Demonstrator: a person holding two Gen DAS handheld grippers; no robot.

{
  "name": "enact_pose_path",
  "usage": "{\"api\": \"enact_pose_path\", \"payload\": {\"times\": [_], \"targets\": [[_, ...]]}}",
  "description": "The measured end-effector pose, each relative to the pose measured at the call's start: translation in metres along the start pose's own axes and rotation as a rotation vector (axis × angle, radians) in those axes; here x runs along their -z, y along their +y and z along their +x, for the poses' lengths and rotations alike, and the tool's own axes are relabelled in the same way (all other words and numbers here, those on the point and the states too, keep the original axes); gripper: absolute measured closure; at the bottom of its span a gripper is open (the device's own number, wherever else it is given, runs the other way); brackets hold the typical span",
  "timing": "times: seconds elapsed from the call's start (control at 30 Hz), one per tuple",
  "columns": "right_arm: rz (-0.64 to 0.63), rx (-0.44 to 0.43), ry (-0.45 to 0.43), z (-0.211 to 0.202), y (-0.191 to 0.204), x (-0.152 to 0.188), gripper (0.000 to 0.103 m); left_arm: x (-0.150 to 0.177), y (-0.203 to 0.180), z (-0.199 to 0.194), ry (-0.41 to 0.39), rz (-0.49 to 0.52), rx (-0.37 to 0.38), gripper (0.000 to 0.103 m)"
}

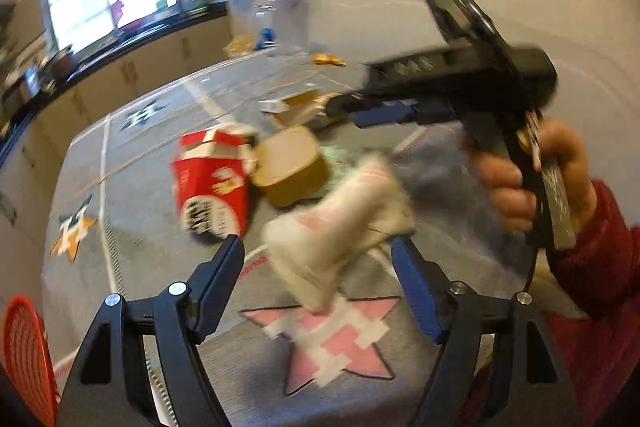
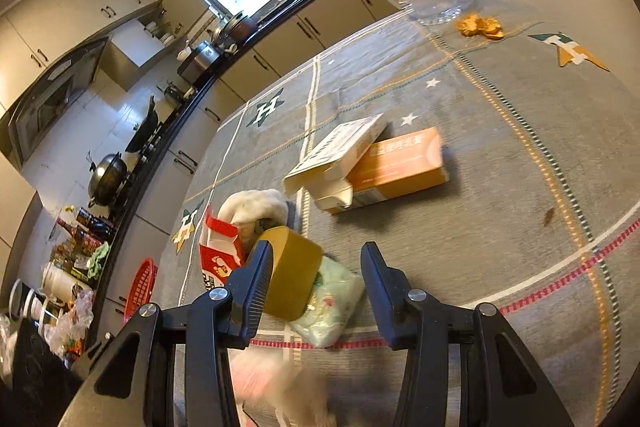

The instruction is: Collect trash

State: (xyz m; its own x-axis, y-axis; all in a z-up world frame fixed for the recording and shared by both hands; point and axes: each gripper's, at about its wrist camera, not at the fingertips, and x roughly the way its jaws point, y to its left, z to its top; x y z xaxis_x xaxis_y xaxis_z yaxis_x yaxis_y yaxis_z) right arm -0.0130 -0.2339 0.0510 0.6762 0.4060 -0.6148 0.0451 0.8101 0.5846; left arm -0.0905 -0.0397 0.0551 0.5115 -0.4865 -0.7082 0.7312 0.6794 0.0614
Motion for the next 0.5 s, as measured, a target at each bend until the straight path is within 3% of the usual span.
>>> {"api": "enact_pose_path", "payload": {"times": [0.17,0.5], "targets": [[0.024,0.001,-0.018,-0.01,-0.012,-0.002,0.054,-0.007,-0.023,0.024,0.026,0.142,-0.065,0.028],[0.058,0.005,-0.041,-0.026,-0.031,-0.005,0.054,-0.023,-0.016,0.075,0.122,0.19,-0.095,0.028]]}}
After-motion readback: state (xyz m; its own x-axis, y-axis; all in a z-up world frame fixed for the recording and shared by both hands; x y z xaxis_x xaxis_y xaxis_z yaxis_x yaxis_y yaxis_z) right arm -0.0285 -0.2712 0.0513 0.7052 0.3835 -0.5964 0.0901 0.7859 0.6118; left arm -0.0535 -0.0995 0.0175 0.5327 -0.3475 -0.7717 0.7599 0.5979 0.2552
